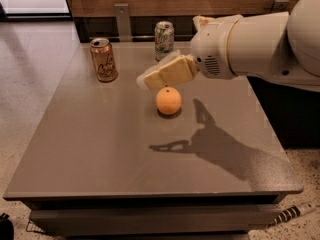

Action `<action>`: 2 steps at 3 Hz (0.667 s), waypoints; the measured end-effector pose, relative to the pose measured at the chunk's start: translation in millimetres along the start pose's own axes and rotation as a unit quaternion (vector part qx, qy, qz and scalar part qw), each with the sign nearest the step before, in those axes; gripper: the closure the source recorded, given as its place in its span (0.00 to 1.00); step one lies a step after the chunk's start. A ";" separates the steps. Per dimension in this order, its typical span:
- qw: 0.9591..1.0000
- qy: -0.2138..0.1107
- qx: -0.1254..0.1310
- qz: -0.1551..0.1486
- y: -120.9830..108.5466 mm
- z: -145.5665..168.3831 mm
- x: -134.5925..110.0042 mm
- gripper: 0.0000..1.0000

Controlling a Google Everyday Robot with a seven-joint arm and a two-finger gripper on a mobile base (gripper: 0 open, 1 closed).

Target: Pick orange can

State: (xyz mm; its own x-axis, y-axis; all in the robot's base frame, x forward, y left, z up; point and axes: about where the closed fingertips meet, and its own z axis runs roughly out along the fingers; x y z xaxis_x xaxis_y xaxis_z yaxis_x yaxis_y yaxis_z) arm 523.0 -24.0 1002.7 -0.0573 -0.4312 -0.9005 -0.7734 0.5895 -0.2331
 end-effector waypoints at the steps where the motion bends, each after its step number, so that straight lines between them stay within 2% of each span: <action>1: 1.000 -0.003 -0.003 -0.002 -1.3 7.1 -3.0 0.00; 2: 1.000 -0.007 -0.017 -0.001 -8.1 39.1 -5.1 0.00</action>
Offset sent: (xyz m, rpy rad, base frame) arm 0.1085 0.0724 -0.0374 0.0425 0.0428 0.0976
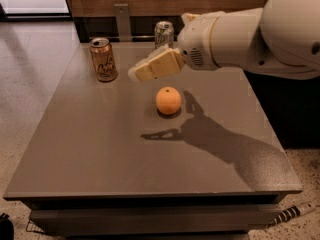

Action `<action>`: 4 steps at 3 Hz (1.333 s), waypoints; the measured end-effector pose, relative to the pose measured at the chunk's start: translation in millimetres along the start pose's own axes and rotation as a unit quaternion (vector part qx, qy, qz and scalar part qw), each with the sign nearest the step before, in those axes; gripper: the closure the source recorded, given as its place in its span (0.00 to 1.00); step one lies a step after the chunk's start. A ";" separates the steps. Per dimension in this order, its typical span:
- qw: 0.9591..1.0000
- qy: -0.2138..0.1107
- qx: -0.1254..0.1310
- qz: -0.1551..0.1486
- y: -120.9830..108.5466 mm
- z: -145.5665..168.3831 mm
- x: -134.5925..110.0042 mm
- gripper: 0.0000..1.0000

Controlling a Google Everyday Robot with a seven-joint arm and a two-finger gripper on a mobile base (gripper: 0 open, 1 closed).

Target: Pick orange can

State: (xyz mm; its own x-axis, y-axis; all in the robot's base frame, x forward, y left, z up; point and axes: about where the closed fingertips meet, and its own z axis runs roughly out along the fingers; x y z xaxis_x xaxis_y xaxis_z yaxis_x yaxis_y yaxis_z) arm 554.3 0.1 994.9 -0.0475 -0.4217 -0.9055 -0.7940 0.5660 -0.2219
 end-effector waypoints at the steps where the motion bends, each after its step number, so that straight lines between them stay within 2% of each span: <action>1: 1.000 -0.015 -0.018 0.005 -10.5 52.9 -3.0 0.00; 2: 0.999 -0.045 -0.027 0.011 -18.2 101.1 -7.8 0.00; 3: 0.996 -0.077 -0.035 0.025 -15.9 149.7 -4.7 0.00; 4: 0.994 -0.092 -0.043 0.036 -8.2 180.4 0.7 0.00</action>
Offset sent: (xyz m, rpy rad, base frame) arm 0.1218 0.0991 -0.0419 0.1643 -0.0357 0.0813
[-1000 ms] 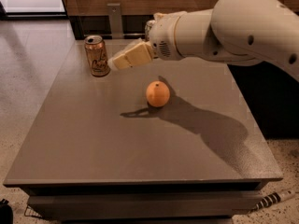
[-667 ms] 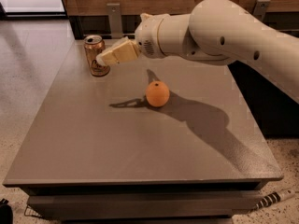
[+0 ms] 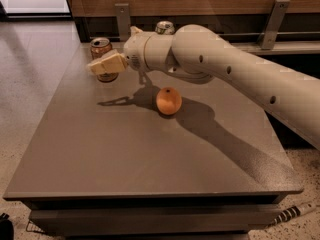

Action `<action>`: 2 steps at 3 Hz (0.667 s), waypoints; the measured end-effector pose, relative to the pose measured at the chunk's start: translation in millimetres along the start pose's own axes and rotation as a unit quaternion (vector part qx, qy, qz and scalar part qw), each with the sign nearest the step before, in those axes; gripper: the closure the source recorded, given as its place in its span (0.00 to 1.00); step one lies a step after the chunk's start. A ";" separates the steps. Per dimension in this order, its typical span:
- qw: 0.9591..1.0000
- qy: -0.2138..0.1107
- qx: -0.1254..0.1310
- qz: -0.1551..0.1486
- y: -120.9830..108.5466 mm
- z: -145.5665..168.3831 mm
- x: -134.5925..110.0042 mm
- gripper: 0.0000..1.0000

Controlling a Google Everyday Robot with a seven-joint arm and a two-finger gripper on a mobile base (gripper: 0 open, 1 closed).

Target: Pick orange can

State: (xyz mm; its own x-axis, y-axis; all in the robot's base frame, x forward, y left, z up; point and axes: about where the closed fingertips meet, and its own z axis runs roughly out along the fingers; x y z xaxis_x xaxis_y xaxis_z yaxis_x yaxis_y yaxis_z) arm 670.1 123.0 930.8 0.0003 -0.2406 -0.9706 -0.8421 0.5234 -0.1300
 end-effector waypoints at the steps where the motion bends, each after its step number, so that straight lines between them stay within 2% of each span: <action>1: 1.000 -0.012 -0.007 0.010 3.6 23.0 10.3 0.00; 2: 0.999 -0.022 -0.016 0.021 7.9 40.9 18.7 0.00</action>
Offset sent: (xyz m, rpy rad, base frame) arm 0.0248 0.0460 -0.0427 0.0944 0.0342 0.0370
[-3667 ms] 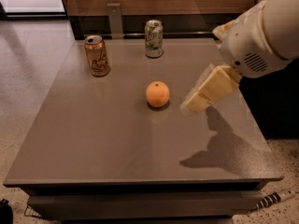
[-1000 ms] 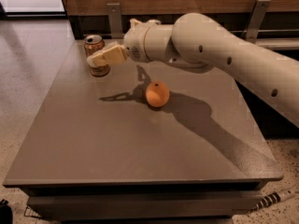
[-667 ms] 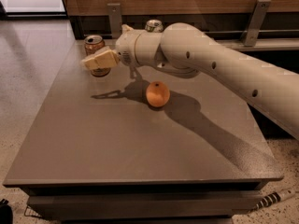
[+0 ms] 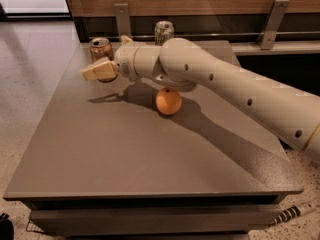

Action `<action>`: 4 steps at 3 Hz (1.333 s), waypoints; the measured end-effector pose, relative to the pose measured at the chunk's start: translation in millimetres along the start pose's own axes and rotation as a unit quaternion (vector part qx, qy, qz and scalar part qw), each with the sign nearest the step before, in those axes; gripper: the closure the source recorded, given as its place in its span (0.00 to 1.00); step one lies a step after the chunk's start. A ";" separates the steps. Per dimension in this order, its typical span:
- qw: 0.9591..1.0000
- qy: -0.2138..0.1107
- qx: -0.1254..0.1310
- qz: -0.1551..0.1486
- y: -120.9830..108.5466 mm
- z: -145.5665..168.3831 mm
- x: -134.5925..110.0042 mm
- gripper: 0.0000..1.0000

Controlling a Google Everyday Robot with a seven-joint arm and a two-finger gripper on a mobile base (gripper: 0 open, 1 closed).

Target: Pick orange can

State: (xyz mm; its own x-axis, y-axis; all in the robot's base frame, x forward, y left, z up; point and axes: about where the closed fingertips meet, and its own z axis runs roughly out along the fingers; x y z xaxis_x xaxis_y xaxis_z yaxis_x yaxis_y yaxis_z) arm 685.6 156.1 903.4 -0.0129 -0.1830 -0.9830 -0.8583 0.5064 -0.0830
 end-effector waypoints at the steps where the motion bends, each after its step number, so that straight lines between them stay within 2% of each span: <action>1: 1.000 -0.008 -0.007 0.008 2.3 12.8 5.5 0.00; 2: 1.000 -0.007 -0.009 0.008 3.9 13.4 5.0 0.17; 4: 1.000 -0.008 -0.012 0.007 7.7 16.2 4.1 0.64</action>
Offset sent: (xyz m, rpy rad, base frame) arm 0.0037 0.0092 -0.0064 0.0184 0.0070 0.0110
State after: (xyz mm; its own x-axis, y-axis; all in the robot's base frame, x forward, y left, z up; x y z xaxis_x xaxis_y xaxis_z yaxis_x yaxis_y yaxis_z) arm 687.3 172.9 896.0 -0.0177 -0.1622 -0.9866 -0.8703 0.4883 -0.0647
